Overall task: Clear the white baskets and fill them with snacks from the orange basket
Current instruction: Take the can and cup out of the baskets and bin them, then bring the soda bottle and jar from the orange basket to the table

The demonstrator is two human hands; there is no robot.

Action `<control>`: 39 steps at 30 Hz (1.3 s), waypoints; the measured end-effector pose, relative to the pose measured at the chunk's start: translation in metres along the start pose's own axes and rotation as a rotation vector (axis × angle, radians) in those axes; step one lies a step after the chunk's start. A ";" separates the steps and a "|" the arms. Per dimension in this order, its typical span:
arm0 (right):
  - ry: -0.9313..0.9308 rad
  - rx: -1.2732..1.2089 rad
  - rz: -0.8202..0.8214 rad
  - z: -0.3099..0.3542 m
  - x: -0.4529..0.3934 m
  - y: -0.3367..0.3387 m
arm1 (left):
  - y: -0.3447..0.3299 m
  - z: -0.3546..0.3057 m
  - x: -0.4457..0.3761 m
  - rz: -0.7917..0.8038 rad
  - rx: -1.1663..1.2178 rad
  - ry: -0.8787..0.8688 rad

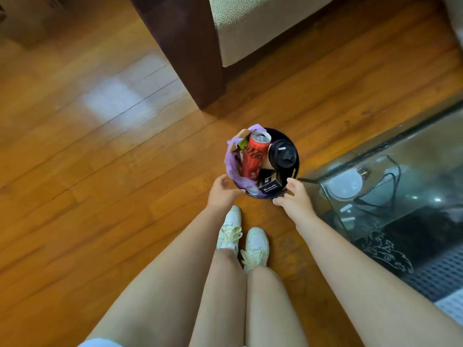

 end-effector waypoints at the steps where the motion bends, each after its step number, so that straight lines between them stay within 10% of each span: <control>1: -0.024 0.045 0.028 0.002 0.014 0.002 | 0.003 0.001 0.013 0.011 0.012 0.044; 21: -0.046 0.569 0.128 0.073 0.295 0.050 | 0.164 0.023 0.340 -0.194 0.389 0.118; 39: 0.257 1.083 0.619 0.148 0.408 -0.345 | 0.333 0.293 0.430 -0.654 1.369 0.553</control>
Point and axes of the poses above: each hand's wrist, its own x-axis away from the middle knuckle, its own y-axis out of the back of the hand, z = x × y, the point moved 7 cm from there along -x, towards the middle knuckle, and after that the axes turned 1 degree about x, right-handed, at the moved point
